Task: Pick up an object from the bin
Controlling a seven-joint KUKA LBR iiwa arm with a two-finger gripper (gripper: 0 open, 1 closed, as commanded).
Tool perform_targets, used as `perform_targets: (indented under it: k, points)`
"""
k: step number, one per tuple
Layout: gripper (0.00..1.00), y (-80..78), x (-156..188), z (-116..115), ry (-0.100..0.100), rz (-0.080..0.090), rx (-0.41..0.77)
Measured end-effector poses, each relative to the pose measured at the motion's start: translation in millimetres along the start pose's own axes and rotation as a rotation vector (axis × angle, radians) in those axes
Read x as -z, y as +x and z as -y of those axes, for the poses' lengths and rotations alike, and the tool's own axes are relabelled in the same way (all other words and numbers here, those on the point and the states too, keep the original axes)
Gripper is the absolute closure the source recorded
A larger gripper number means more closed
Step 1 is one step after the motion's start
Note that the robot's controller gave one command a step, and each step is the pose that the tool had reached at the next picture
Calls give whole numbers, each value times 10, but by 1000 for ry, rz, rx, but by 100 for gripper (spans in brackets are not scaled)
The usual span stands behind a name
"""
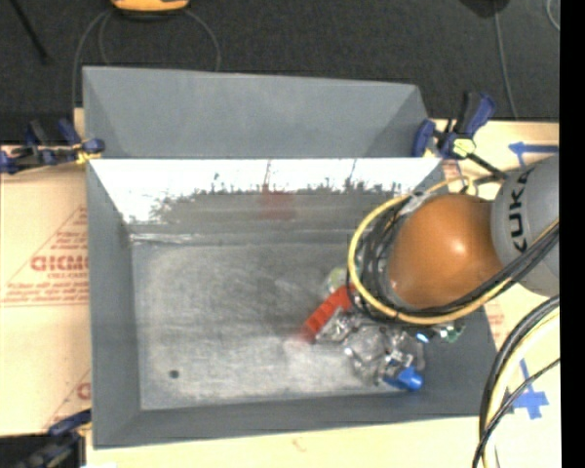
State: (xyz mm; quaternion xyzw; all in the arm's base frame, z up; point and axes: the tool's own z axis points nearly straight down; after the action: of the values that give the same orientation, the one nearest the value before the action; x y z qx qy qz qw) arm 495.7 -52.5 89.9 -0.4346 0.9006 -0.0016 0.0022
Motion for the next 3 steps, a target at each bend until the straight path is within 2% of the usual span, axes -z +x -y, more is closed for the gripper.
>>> perform_targets:
  k: [1,2,3]
  points:
    - [0,-699,74,246,-3,5,-294]
    - [0,-658,-10,401,-1,3,-262]
    - [0,-618,-48,457,5,8,-252]
